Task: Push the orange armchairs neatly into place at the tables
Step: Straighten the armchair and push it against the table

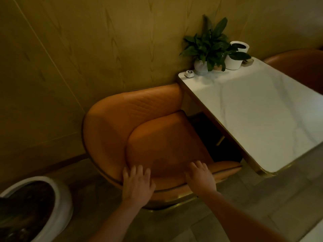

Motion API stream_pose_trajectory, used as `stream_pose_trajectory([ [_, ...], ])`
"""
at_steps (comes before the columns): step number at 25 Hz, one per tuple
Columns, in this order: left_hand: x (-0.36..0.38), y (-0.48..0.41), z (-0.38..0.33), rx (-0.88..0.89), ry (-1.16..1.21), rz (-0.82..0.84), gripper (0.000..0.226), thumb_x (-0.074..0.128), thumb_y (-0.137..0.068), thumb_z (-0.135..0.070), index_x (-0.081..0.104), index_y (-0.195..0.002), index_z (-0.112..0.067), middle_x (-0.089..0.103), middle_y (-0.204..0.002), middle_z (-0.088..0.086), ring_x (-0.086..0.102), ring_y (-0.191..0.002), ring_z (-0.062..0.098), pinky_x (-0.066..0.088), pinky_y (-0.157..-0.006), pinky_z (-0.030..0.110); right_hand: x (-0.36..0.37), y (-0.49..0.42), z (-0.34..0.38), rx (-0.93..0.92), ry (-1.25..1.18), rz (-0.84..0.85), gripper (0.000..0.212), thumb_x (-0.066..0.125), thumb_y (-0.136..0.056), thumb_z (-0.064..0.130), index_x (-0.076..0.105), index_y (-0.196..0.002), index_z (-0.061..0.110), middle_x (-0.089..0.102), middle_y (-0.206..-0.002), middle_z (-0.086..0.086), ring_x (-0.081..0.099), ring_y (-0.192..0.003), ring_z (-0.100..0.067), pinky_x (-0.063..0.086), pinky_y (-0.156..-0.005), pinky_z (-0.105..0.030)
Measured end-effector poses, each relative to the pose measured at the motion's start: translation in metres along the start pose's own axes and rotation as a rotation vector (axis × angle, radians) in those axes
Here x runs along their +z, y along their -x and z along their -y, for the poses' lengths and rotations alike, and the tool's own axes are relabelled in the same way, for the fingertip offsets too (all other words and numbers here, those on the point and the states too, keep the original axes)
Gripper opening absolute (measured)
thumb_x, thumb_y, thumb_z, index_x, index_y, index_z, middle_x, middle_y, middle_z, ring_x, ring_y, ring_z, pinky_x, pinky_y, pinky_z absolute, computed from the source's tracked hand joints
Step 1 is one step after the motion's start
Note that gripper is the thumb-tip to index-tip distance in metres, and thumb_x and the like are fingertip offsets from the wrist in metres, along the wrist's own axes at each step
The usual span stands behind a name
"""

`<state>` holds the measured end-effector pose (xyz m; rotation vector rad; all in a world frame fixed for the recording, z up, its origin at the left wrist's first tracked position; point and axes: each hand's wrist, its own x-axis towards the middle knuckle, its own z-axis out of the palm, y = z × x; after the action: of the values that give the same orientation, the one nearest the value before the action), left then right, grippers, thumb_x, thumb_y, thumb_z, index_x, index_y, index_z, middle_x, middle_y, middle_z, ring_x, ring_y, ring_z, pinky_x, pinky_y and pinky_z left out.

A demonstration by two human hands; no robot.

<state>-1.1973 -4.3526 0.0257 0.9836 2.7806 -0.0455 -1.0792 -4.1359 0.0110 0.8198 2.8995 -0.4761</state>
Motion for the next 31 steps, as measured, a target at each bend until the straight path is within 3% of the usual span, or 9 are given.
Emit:
stream_pose_trajectory([
  [4, -0.040, -0.015, 0.039, -0.040, -0.002, 0.044, 0.053, 0.032, -0.094, -0.054, 0.043, -0.140, -0.028, 0.045, -0.140, 0.003, 0.040, -0.131, 0.026, 0.031, -0.112, 0.052, -0.014, -0.010, 0.020, 0.042, -0.078, 0.035, 0.035, 0.042, -0.099, 0.043, 0.050, -0.129, 0.027, 0.049, -0.128, 0.006, 0.043, -0.120, -0.014, 0.043, -0.100, -0.030],
  [13, -0.098, -0.087, 0.079, -0.039, -0.102, 0.038, 0.054, 0.036, -0.097, -0.051, 0.038, -0.144, -0.026, 0.038, -0.149, 0.008, 0.034, -0.139, 0.029, 0.026, -0.115, 0.054, -0.042, -0.086, 0.055, 0.100, -0.142, 0.048, 0.042, 0.045, -0.099, 0.037, 0.047, -0.137, 0.019, 0.045, -0.139, -0.002, 0.039, -0.131, -0.021, 0.044, -0.103, -0.034],
  [16, -0.102, -0.117, 0.105, -0.001, -0.126, 0.040, 0.052, 0.040, -0.094, -0.051, 0.047, -0.139, -0.026, 0.047, -0.143, 0.008, 0.041, -0.134, 0.029, 0.032, -0.111, 0.055, -0.040, -0.101, 0.066, 0.144, -0.132, 0.025, 0.043, 0.047, -0.099, 0.038, 0.046, -0.138, 0.020, 0.045, -0.140, -0.001, 0.039, -0.132, -0.020, 0.044, -0.104, -0.034],
  [20, -0.103, -0.159, 0.148, 0.098, -0.171, 0.056, 0.045, 0.053, -0.083, -0.050, 0.065, -0.118, -0.024, 0.061, -0.115, 0.008, 0.057, -0.109, 0.030, 0.049, -0.091, 0.054, -0.028, -0.112, 0.081, 0.322, -0.150, 0.028, 0.041, 0.045, -0.100, 0.036, 0.045, -0.138, 0.022, 0.045, -0.140, 0.000, 0.040, -0.131, -0.020, 0.045, -0.102, -0.033],
  [24, -0.098, -0.201, 0.198, 0.267, -0.186, 0.074, 0.048, 0.050, -0.084, -0.050, 0.063, -0.123, -0.025, 0.061, -0.116, 0.007, 0.056, -0.109, 0.029, 0.048, -0.088, 0.049, -0.005, -0.117, 0.121, 0.592, -0.200, -0.003, 0.038, 0.042, -0.101, 0.037, 0.048, -0.135, 0.022, 0.046, -0.138, -0.001, 0.042, -0.129, -0.022, 0.045, -0.101, -0.037],
  [28, -0.103, -0.235, 0.214, 0.442, -0.215, 0.087, 0.054, 0.040, -0.094, -0.050, 0.046, -0.141, -0.025, 0.048, -0.141, 0.010, 0.044, -0.130, 0.030, 0.036, -0.106, 0.051, -0.004, -0.120, 0.152, 0.719, -0.217, -0.123, 0.034, 0.045, -0.100, 0.037, 0.052, -0.129, 0.022, 0.050, -0.129, 0.000, 0.046, -0.121, -0.020, 0.048, -0.096, -0.037],
  [31, -0.106, -0.253, 0.218, 0.477, -0.219, 0.125, 0.055, 0.036, -0.097, -0.050, 0.038, -0.146, -0.026, 0.039, -0.150, 0.009, 0.035, -0.139, 0.029, 0.025, -0.115, 0.051, -0.004, -0.107, 0.166, 0.779, -0.227, -0.181, 0.032, 0.044, -0.100, 0.038, 0.054, -0.126, 0.023, 0.052, -0.125, 0.000, 0.048, -0.115, -0.020, 0.049, -0.093, -0.036],
])
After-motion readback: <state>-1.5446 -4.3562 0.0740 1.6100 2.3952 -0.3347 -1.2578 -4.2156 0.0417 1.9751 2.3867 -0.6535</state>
